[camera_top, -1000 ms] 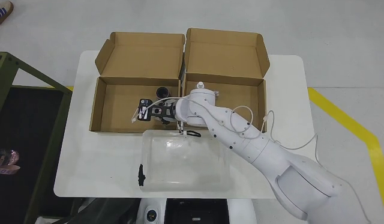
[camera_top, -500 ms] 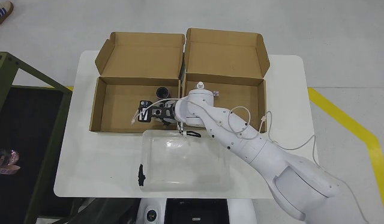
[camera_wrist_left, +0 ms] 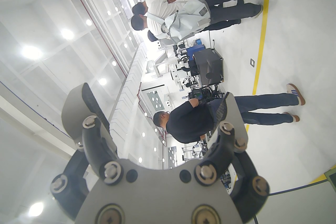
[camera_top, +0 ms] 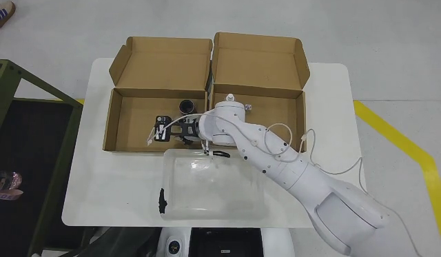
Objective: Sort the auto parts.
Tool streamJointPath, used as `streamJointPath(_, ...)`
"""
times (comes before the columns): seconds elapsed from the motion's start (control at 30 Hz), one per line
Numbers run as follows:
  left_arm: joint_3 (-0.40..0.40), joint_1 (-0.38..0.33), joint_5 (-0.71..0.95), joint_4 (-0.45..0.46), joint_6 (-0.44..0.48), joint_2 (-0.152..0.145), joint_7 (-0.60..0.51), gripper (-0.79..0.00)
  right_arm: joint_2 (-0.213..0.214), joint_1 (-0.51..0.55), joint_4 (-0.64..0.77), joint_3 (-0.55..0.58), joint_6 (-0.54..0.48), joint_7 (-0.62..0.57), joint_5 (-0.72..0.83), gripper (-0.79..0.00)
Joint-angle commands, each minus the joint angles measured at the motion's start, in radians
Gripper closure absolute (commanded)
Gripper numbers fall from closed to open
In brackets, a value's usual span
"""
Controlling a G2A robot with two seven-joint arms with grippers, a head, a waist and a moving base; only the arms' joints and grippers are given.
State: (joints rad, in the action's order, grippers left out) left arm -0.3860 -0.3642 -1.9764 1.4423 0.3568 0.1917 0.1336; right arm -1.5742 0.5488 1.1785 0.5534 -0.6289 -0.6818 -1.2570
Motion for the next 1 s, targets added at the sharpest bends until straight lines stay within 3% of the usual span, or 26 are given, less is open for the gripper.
streamJointPath(0.0, 0.000, 0.000, 0.000, 0.000, 0.000, 0.000, 0.000, -0.785, 0.001, 0.005, 0.026, 0.006, -0.007, 0.001, 0.002, -0.351)
streamJointPath(0.4, 0.000, 0.000, 0.000, 0.000, 0.000, 0.000, 0.000, -0.785, 0.031, 0.069, 0.239, 0.084, -0.020, 0.007, -0.029, -0.351)
streamJointPath(0.97, 0.000, 0.000, 0.000, 0.000, 0.000, 0.000, 0.000, -0.785, 0.134, 0.379, 0.595, 0.324, -0.064, 0.097, -0.146, -0.376)
